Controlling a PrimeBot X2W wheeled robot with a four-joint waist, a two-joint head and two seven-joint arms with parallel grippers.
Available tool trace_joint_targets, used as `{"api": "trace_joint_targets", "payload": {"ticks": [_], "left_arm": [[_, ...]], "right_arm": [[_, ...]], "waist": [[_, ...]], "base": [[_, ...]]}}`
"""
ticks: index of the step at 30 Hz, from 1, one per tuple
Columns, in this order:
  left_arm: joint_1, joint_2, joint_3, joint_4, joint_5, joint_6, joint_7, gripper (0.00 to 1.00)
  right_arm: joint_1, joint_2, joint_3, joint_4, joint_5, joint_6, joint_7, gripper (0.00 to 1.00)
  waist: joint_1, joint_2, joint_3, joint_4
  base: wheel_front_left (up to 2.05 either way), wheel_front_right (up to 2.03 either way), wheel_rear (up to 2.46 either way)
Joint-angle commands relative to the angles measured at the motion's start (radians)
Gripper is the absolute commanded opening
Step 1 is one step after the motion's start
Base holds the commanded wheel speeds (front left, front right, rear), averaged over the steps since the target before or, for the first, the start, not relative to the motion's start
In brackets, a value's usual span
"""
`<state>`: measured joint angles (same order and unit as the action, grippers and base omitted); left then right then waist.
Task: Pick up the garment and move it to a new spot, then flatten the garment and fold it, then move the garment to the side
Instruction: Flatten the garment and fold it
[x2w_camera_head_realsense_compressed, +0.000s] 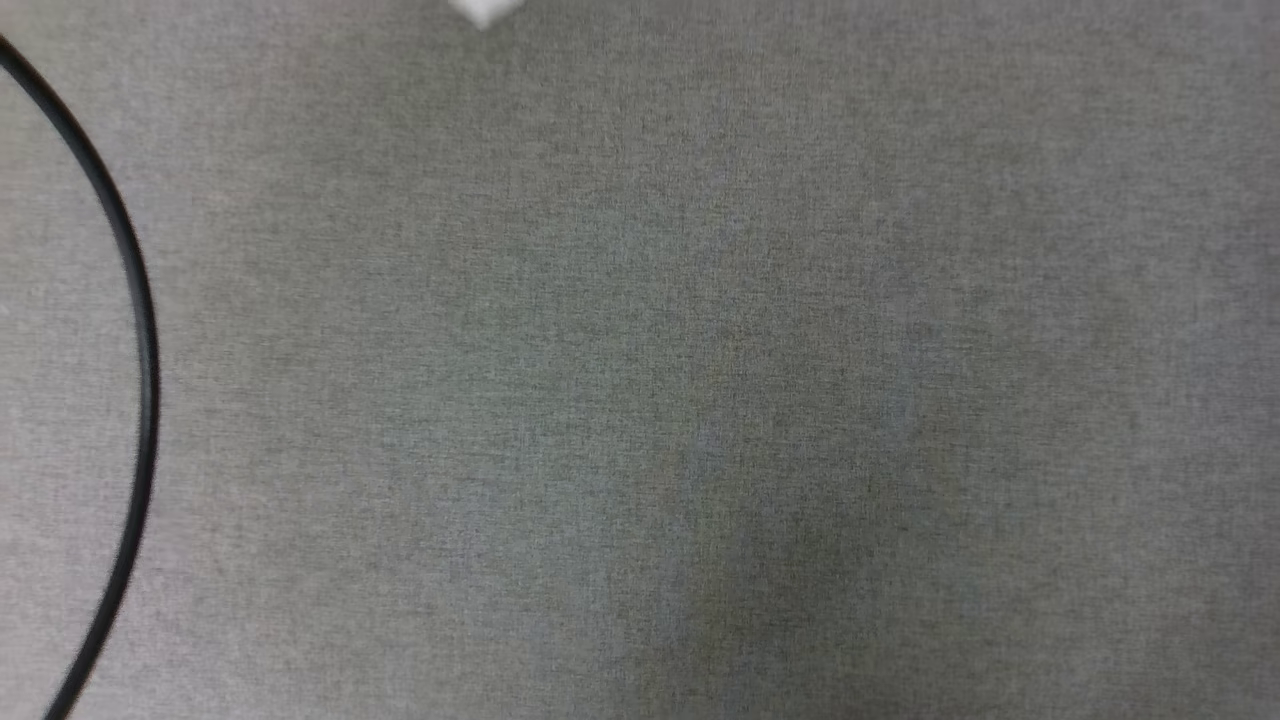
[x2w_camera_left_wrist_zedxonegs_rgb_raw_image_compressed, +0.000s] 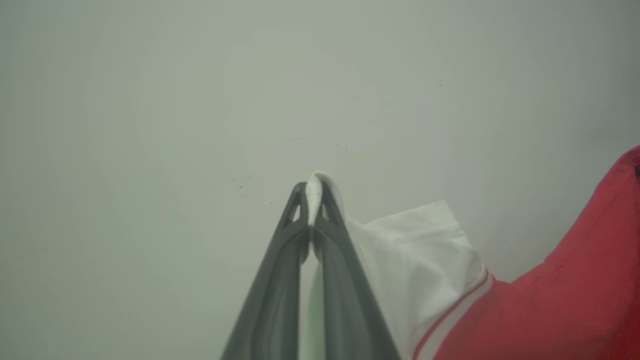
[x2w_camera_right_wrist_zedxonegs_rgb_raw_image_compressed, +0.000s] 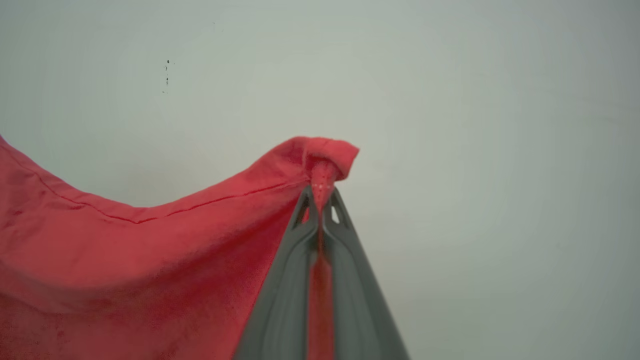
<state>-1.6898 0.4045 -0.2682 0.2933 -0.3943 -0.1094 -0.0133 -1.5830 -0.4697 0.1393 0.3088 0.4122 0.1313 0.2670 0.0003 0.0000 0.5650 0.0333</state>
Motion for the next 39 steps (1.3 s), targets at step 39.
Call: {"api": "trace_joint_targets", "payload": {"ticks": [39], "left_arm": [[1.014,0.007,-0.037,-0.058,-0.146,0.09,-0.253,0.0]], "right_arm": [[0.615,-0.046,0.53,0.319,0.358,-0.001,-0.427,0.0]], "waist": [[-0.0003,0.0,-0.193,0.002]], "base": [[0.0,0.0,0.0]]}}
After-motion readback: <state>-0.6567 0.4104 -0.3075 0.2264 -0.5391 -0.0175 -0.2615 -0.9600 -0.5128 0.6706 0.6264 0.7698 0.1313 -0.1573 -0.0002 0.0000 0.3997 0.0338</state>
